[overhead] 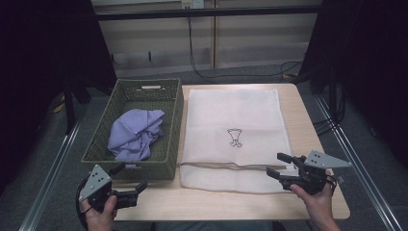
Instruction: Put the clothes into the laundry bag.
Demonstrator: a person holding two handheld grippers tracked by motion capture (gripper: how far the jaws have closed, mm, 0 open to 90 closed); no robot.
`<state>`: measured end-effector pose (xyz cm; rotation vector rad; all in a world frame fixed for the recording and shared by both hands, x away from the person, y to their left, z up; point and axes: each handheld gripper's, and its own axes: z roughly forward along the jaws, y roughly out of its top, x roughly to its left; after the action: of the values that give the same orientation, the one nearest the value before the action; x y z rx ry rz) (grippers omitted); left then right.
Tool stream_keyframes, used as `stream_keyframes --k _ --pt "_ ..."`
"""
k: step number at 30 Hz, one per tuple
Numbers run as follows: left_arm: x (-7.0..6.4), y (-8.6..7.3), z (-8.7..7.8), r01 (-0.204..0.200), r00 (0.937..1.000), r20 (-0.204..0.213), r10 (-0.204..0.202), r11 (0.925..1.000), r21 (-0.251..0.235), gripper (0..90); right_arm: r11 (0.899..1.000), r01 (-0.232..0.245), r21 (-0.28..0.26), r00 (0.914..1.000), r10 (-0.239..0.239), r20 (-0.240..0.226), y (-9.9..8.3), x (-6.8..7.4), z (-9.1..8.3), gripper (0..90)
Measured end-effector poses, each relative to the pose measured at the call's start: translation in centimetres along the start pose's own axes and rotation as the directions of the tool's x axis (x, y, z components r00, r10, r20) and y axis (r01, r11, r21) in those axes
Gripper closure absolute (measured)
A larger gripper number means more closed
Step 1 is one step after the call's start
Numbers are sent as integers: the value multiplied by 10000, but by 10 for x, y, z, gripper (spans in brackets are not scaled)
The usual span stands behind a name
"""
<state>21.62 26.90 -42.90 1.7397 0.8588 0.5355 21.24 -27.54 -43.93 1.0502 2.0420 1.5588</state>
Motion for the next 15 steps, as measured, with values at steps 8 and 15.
stream_keyframes --k 8,15 --pt "-2 -2 -5 40 9999 -153 -40 10000 -2 34 9997 63 -225 9997 -57 250 -1 -4 5 333" --pt "0 -1 -3 130 9998 -160 -128 9999 109 33 9997 -148 -192 9999 149 14 -1 -8 8 338"
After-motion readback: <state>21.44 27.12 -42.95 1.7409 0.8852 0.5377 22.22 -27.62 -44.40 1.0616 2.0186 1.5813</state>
